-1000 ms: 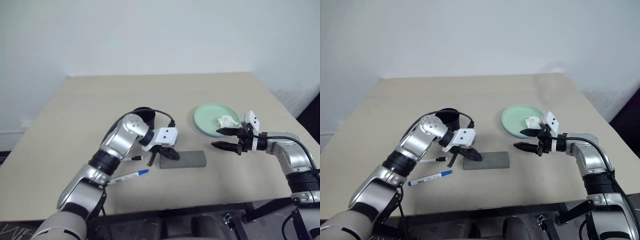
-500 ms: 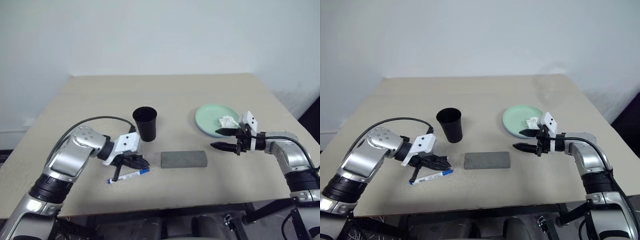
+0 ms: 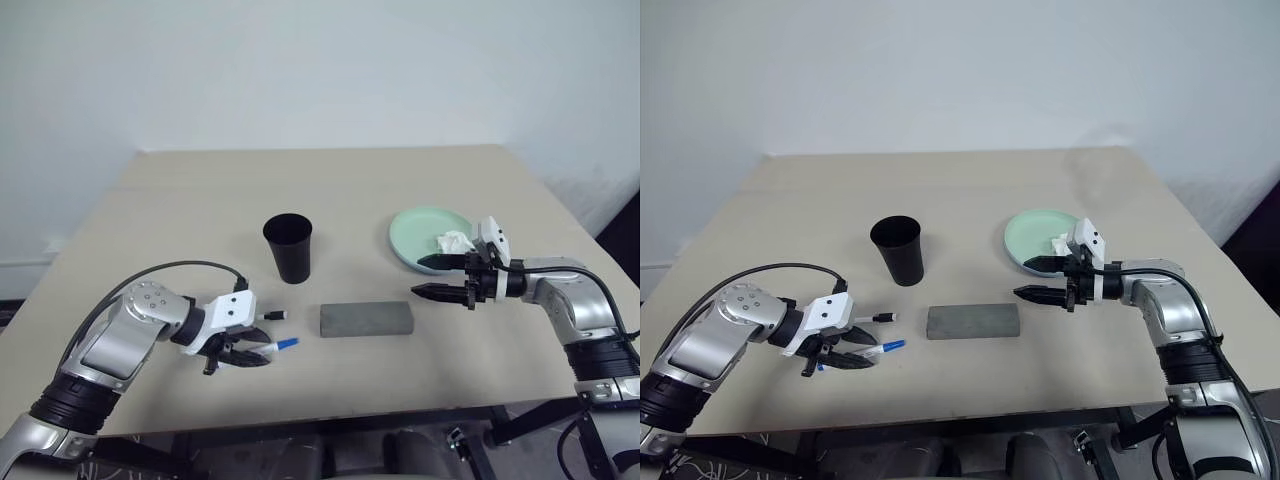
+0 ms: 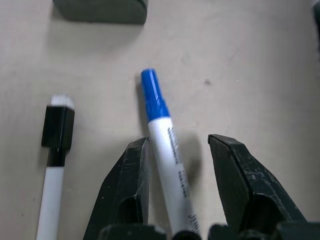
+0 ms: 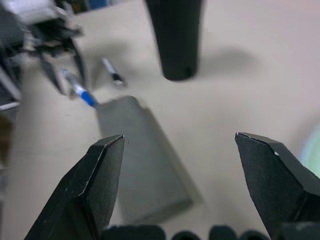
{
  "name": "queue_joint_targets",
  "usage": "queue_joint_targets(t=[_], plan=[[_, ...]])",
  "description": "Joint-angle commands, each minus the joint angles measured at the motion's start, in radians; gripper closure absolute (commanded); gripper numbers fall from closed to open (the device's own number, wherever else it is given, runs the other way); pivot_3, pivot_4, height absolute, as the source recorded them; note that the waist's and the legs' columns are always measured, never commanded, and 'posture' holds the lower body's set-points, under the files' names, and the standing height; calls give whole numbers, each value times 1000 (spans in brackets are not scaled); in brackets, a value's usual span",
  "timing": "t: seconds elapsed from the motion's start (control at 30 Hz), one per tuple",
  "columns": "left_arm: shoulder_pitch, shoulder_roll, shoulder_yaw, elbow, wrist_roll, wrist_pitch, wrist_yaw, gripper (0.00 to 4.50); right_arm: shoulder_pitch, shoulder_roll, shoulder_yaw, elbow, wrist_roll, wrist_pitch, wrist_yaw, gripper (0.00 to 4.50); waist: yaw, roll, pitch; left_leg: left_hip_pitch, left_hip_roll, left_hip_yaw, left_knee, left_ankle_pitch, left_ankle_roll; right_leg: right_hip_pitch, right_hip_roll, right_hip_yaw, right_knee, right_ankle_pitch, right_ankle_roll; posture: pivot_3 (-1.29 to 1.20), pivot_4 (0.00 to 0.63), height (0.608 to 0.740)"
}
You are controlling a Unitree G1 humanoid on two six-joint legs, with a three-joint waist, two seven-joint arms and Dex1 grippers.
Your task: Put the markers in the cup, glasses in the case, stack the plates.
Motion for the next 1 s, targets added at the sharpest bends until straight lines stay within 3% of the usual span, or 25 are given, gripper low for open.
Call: queue_joint_targets(t=[0.03,0.1,0.33,0.43,0.63,1.0], plan=[[-12,0,-6,13,16,-23,14,2220,3,-13,-33,-77,37,18,-12,655,0,0,0,0,0,0,0,0,0,0,0,0,0,0,0,0,0,740],[-12,-5,-16,21,20,-29,17,1737,10,-12,-36,-86,37,21,-22,655,0,0,0,0,0,1,0,0,0,-1,0,0,0,0,0,0,0,740],[-16,-1,-41,34,53,-36,23,1737,15,-13,-36,-84,37,18,-34,655,3,1,-1,1,2,2,0,0,-1,-2,-1,0,0,0,-1,0,0,740],[-22,1,-48,43,66,-37,30,2313,11,-15,-35,-86,43,19,-26,655,3,1,-1,1,2,3,0,0,-1,-2,-1,-1,0,0,-1,0,0,740],[-30,-1,-33,38,48,-42,25,4326,-1,-15,-25,-68,40,7,-17,655,3,1,-1,1,5,8,-1,0,-1,-3,-1,0,0,1,-1,0,0,740],[-42,-15,50,-6,-93,3,-14,4400,-8,-14,-19,-49,32,-10,-17,655,3,1,-1,1,7,12,-1,0,-2,-4,0,0,0,1,-2,0,0,740]])
